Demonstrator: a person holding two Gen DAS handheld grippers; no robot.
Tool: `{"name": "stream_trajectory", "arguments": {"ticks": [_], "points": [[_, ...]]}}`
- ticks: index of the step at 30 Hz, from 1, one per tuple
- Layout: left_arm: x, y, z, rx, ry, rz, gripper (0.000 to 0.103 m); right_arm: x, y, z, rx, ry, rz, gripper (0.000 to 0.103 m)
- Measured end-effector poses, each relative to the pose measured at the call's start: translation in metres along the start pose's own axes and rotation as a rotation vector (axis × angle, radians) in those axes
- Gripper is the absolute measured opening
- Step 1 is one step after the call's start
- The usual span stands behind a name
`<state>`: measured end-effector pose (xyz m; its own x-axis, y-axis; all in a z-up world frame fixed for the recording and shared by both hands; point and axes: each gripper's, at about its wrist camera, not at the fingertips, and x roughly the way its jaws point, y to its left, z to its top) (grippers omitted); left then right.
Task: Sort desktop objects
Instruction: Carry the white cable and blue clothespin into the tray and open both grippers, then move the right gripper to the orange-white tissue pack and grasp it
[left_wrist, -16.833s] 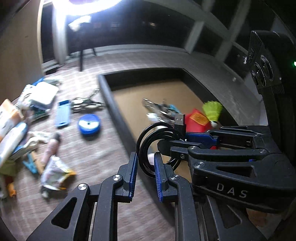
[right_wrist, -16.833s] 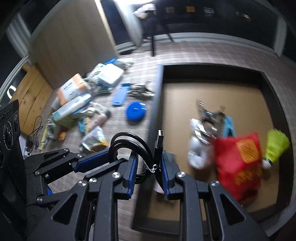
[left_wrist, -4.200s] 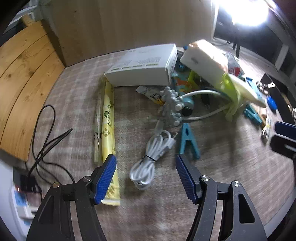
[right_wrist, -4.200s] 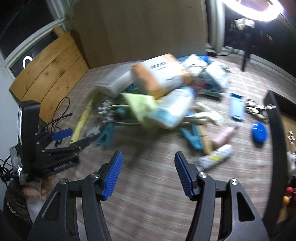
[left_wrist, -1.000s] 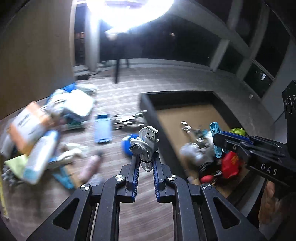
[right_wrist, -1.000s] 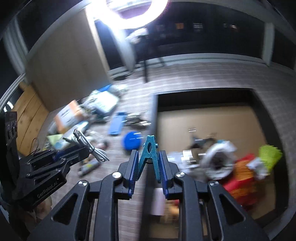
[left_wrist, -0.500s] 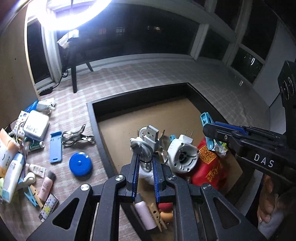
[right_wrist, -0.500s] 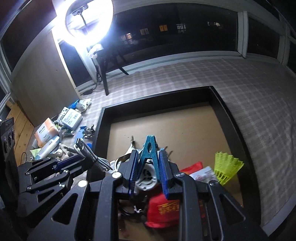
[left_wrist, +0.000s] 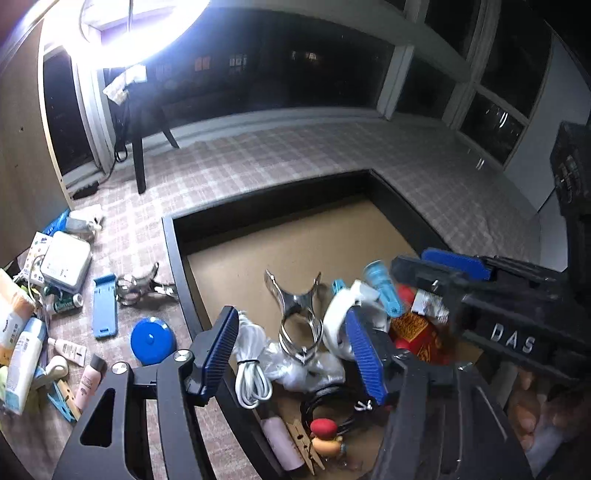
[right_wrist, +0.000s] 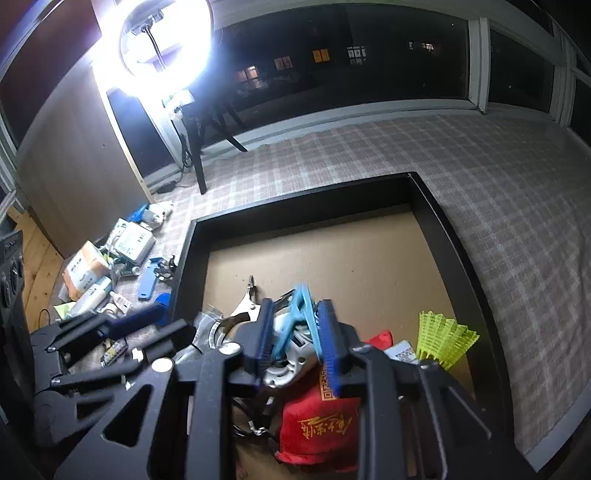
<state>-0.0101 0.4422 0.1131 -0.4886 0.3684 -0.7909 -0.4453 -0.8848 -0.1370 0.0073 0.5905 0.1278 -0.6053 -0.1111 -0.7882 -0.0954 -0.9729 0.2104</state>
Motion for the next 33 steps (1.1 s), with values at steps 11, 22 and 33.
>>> {"name": "stream_trajectory", "arguments": {"ticks": [11,22,33], "points": [[-0.005,0.03,0.002,-0.049,0.002,0.039,0.056,0.003,0.016,0.007,0.004,0.001,0.015,0.055],[-0.048,0.127,-0.004,-0.239,-0.048,0.161,0.058,0.017,0.087,0.026,-0.096,0.002,0.11,0.055],[-0.089,0.244,-0.035,-0.479,-0.09,0.322,0.065,0.061,0.237,0.052,-0.352,0.078,0.306,0.061]]}}
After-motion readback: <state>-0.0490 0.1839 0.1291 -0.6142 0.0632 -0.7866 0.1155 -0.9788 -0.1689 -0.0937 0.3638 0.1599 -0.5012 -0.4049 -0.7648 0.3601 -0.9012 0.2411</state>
